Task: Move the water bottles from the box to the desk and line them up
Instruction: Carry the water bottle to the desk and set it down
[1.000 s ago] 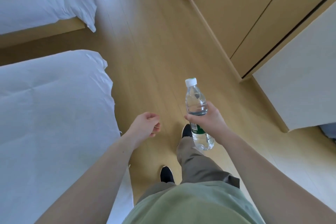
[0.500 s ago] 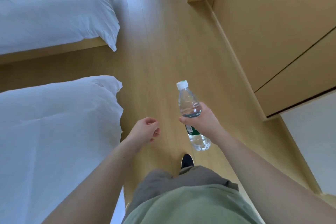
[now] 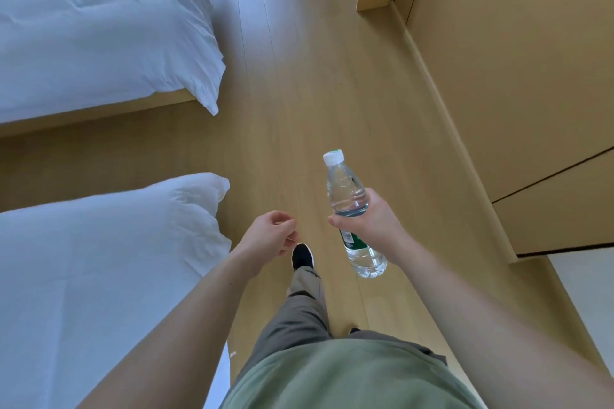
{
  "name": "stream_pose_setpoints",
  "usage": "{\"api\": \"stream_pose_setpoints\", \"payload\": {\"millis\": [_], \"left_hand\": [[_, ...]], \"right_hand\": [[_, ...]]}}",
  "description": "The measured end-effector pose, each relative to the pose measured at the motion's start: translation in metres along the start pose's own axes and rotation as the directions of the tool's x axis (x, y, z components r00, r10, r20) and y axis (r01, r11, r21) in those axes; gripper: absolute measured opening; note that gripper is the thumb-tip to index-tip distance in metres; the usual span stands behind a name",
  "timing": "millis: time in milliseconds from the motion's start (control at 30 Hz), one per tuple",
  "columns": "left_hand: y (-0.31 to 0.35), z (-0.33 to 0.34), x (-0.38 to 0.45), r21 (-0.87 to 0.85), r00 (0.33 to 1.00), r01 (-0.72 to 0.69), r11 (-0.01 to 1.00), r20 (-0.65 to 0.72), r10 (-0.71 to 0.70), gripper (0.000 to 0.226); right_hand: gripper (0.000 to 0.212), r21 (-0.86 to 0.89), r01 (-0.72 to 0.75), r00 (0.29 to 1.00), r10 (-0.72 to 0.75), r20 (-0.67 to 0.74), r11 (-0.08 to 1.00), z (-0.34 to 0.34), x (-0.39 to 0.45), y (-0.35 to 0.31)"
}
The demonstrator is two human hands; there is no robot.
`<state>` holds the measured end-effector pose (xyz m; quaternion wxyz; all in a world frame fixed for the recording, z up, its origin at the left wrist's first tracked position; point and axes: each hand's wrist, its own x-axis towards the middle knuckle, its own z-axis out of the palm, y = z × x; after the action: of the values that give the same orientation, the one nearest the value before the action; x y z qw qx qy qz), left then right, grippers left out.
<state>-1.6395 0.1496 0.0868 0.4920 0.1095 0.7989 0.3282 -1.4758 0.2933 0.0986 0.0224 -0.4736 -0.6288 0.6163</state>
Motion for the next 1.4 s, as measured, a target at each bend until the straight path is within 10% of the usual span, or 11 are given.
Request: {"api": "stream_pose_setpoints", "payload": {"millis": [1400], "left_hand": [[0.447, -0.121, 0.423, 0.009, 1.000, 0.018, 1.000, -0.006, -0.018, 0.018]], "right_hand": [[0.045, 0.075, 0.008, 1.000, -0.007, -0.006, 0.997, -0.160, 0.519, -0.328]]}}
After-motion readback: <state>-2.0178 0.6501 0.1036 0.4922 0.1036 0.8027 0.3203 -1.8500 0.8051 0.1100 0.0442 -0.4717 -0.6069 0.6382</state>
